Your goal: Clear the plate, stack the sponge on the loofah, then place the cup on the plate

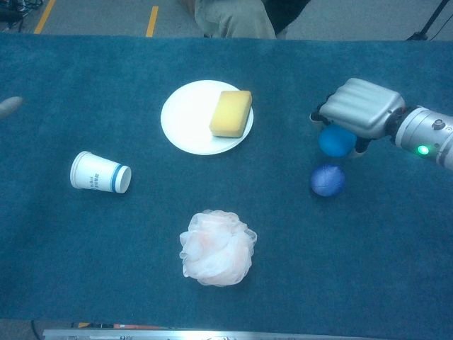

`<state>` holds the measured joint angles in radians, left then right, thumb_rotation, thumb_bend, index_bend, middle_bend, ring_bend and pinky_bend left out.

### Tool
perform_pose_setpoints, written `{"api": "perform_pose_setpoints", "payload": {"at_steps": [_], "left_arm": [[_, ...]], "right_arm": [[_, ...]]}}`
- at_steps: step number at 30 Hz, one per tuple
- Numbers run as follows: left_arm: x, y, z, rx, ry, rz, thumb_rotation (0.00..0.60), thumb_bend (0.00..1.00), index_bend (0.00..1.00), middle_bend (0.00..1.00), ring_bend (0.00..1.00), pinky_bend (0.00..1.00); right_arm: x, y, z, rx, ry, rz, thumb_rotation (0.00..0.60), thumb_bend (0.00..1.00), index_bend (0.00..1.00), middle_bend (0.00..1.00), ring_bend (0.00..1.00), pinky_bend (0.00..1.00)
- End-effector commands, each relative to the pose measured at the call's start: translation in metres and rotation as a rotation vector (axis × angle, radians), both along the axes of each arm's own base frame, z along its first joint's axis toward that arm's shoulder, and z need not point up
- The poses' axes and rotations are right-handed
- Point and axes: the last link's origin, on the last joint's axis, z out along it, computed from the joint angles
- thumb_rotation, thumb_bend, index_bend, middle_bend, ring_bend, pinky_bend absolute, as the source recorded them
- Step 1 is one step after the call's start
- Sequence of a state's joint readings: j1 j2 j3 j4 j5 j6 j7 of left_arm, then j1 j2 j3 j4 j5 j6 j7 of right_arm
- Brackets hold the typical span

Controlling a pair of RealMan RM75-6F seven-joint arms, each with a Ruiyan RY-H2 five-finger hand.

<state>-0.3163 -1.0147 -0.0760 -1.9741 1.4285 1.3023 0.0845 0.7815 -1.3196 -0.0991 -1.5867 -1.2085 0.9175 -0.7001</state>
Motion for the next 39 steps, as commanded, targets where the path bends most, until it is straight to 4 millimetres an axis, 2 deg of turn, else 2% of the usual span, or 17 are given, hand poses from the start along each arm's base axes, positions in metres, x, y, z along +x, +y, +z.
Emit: {"api": "perform_pose_setpoints", "payload": {"at_steps": [1,9,19,23,31,35,39], "left_arm": [[0.0,0.0,0.0,-0.003,-0.001,-0.002,0.6,0.32,0.04,0.0,0.0,0.13],[0.002,0.001,-0.003,-0.015,-0.004,-0.005,0.6,0.32,0.04,0.0,0.0,0.13],[0.004,0.001,-0.005,-0.019,-0.006,-0.009,0.6,0.32,0.04,0.0,0.0,0.13],[0.004,0.001,-0.004,-0.015,-0.009,-0.011,0.6,0.32,0.04,0.0,0.0,0.13],[0.004,0.0,-0.001,-0.01,-0.009,-0.012,0.6,0.32,0.04,0.0,0.0,0.13],[0.005,-0.002,0.001,-0.008,-0.009,-0.015,0.6,0.32,0.04,0.0,0.0,0.13],[0.005,-0.005,0.004,-0.001,-0.004,-0.014,0.6,0.32,0.04,0.0,0.0,0.13]], "right_arm": [[-0.009,0.002,0.001,0.009,0.023,-0.015,0.6,0.0,0.46,0.44,0.37,0.5],[-0.024,0.007,-0.001,0.029,0.069,-0.037,0.6,0.0,0.44,0.43,0.35,0.49],[-0.022,0.013,0.001,0.043,0.052,-0.036,0.6,0.0,0.22,0.35,0.29,0.47],[-0.016,0.014,0.009,0.037,0.024,-0.04,0.6,0.0,0.2,0.34,0.29,0.47],[0.023,0.0,0.039,-0.011,-0.123,-0.03,0.6,0.0,0.2,0.34,0.29,0.47],[0.046,-0.009,0.034,-0.01,-0.169,-0.026,0.6,0.0,0.2,0.34,0.28,0.46],[0.068,-0.017,0.02,0.003,-0.172,-0.007,0.6,0.0,0.2,0.34,0.26,0.42]]}}
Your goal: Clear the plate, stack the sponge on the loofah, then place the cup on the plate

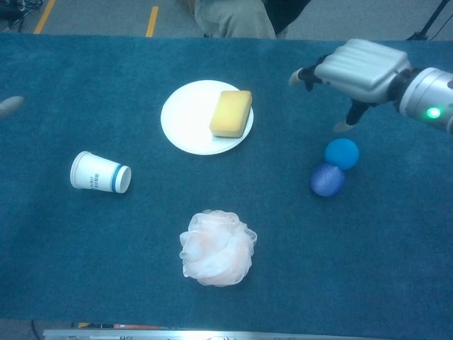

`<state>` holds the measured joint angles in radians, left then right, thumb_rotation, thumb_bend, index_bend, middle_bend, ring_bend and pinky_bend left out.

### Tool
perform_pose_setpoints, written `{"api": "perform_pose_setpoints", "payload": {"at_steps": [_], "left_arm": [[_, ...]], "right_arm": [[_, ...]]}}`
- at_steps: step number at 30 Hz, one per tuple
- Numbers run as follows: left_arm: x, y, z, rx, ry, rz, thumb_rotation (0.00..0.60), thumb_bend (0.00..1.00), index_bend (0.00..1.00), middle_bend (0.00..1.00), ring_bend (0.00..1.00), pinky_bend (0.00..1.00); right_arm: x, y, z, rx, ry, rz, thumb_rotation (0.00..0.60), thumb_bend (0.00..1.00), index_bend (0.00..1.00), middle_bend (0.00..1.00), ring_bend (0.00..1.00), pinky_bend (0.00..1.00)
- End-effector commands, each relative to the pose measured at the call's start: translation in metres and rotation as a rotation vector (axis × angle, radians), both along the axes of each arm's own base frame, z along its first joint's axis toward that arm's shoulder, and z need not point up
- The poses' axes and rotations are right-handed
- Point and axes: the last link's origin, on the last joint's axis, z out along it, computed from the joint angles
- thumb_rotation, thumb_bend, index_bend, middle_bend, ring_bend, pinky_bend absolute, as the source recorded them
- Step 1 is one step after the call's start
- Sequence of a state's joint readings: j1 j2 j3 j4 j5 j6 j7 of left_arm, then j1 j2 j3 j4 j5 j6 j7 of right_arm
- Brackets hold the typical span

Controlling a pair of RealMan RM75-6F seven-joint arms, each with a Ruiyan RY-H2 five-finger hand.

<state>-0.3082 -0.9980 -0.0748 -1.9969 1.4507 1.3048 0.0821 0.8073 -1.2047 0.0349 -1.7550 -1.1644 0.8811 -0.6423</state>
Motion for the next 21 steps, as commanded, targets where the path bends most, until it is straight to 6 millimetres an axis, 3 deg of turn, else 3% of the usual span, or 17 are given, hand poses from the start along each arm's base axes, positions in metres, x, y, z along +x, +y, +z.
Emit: {"api": "perform_pose_setpoints", "payload": {"at_steps": [1,10,21], "left_arm": [[0.0,-0.002,0.003,0.006,0.002,0.001,0.6,0.32,0.04,0.0,0.0,0.13],[-0.005,-0.009,0.01,0.02,-0.003,0.02,0.6,0.32,0.04,0.0,0.0,0.13],[-0.012,-0.015,0.017,0.036,-0.018,0.041,0.6,0.32,0.04,0.0,0.0,0.13]], "right_arm": [[0.025,-0.007,-0.017,0.02,-0.002,0.02,0.6,0.0,0.2,0.33,0.26,0.41],[0.071,-0.018,-0.059,0.015,0.065,0.044,0.6,0.0,0.2,0.31,0.21,0.36],[0.104,-0.023,-0.098,-0.019,0.143,0.065,0.6,0.0,0.2,0.31,0.21,0.34]]}}
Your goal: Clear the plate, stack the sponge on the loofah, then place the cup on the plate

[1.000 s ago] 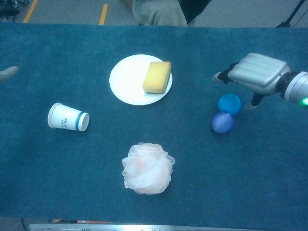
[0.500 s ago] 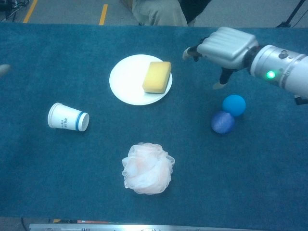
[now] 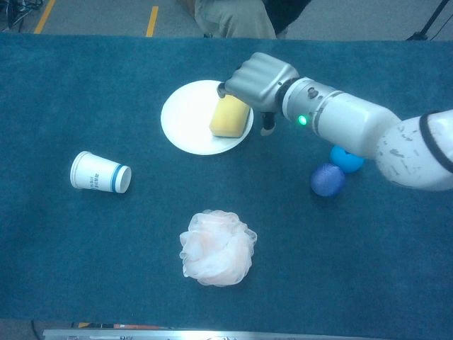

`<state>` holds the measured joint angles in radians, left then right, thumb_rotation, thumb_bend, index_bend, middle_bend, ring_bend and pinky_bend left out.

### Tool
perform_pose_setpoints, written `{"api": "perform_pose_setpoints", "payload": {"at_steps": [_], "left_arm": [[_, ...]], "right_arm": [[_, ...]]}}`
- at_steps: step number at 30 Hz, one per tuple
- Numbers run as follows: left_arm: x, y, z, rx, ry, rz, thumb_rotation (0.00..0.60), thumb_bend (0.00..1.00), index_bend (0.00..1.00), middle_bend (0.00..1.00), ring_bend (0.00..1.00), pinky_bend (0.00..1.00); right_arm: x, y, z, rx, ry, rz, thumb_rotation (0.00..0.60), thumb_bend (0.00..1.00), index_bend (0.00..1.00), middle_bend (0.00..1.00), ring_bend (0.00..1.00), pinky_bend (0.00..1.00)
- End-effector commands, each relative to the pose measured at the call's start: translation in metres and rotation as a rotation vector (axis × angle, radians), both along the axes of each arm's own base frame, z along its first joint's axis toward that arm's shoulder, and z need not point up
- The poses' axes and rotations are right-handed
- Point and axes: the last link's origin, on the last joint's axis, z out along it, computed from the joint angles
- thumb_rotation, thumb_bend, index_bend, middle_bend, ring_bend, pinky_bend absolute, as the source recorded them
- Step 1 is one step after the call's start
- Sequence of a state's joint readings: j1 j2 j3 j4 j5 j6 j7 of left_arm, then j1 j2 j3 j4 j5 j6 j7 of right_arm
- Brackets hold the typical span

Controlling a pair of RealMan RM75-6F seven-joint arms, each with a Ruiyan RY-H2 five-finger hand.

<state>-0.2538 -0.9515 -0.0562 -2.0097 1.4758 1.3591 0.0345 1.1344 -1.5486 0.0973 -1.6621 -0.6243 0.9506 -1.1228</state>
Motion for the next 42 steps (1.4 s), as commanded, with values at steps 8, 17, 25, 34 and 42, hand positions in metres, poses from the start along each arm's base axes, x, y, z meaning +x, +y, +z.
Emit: {"api": "perform_pose_setpoints", "payload": {"at_steps": [8,17,25,34,42], "left_arm": [[-0.006,-0.004,0.005,0.008,-0.007,0.018,0.6,0.32,0.04,0.0,0.0,0.13],[-0.012,-0.003,0.007,0.013,-0.009,0.043,0.6,0.32,0.04,0.0,0.0,0.13],[-0.012,-0.001,0.008,0.014,0.001,0.058,0.6,0.32,0.04,0.0,0.0,0.13],[-0.012,0.001,0.008,0.017,0.006,0.073,0.6,0.32,0.04,0.0,0.0,0.13],[-0.015,0.0,0.011,0.023,0.009,0.088,0.6,0.32,0.04,0.0,0.0,0.13]], "right_arm": [[0.011,-0.007,-0.025,-0.032,0.051,-0.008,0.6,0.0,0.2,0.31,0.21,0.34],[0.009,-0.022,-0.036,-0.036,0.035,-0.031,0.6,0.0,0.2,0.31,0.21,0.34],[0.005,-0.031,-0.049,-0.016,0.004,-0.053,0.6,0.0,0.2,0.31,0.21,0.34],[0.005,-0.042,-0.062,-0.014,-0.032,-0.092,0.6,0.0,0.2,0.31,0.21,0.34],[0.009,-0.047,-0.073,-0.019,-0.047,-0.088,0.6,0.0,0.2,0.31,0.21,0.33]]}}
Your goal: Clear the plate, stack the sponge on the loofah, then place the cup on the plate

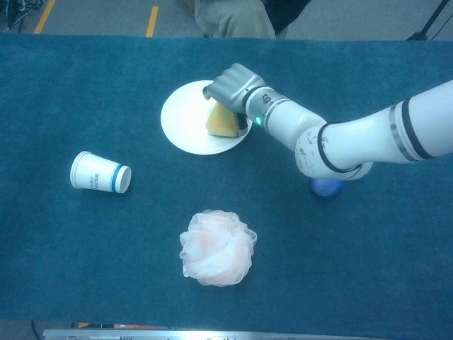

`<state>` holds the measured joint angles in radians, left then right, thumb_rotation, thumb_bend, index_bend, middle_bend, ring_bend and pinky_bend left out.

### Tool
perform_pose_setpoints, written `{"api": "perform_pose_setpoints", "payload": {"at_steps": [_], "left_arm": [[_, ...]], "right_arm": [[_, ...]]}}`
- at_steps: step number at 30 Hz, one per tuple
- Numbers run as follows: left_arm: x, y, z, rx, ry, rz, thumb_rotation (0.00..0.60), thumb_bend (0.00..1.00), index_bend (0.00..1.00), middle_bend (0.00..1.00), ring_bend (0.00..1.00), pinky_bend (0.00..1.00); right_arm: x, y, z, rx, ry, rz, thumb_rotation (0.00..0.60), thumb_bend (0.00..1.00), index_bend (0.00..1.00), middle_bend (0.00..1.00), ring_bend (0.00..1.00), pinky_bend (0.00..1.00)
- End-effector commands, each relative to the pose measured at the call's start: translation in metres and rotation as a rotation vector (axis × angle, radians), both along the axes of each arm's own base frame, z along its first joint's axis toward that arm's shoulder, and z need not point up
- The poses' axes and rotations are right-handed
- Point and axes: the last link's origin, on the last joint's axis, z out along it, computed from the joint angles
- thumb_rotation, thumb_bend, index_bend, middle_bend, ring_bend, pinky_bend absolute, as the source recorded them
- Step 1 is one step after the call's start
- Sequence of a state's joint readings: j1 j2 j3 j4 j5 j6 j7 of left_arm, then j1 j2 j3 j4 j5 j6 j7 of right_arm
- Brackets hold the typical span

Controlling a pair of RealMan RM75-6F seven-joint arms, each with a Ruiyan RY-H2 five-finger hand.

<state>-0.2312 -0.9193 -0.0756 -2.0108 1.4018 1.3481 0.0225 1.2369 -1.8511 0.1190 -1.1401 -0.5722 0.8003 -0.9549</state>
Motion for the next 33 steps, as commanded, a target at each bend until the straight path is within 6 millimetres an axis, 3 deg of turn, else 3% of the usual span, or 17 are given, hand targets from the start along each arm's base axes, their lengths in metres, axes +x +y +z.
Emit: {"api": "perform_pose_setpoints", "payload": {"at_steps": [1,7,16,24,33], "left_arm": [[0.0,0.0,0.0,0.0,-0.001,0.002,0.6,0.32,0.04,0.0,0.0,0.13],[0.002,0.0,0.001,0.0,-0.01,-0.005,0.6,0.32,0.04,0.0,0.0,0.13],[0.003,-0.001,0.003,-0.001,-0.015,-0.012,0.6,0.32,0.04,0.0,0.0,0.13],[0.004,-0.001,0.003,-0.003,-0.018,-0.015,0.6,0.32,0.04,0.0,0.0,0.13],[0.004,0.001,0.001,-0.007,-0.016,-0.019,0.6,0.32,0.04,0.0,0.0,0.13]], "right_arm": [[0.003,0.0,-0.004,-0.002,-0.009,0.007,0.6,0.0,0.21,0.31,0.21,0.33],[0.005,-0.001,-0.008,-0.019,-0.019,0.019,0.6,0.0,0.32,0.35,0.23,0.35],[0.006,-0.004,-0.009,-0.059,-0.029,0.041,0.6,0.0,0.45,0.43,0.34,0.51],[0.0,-0.007,-0.004,-0.059,-0.062,0.021,0.6,0.04,0.51,0.47,0.44,0.6],[-0.007,-0.005,0.014,-0.043,-0.114,0.024,0.6,0.05,0.51,0.48,0.45,0.61]]}}
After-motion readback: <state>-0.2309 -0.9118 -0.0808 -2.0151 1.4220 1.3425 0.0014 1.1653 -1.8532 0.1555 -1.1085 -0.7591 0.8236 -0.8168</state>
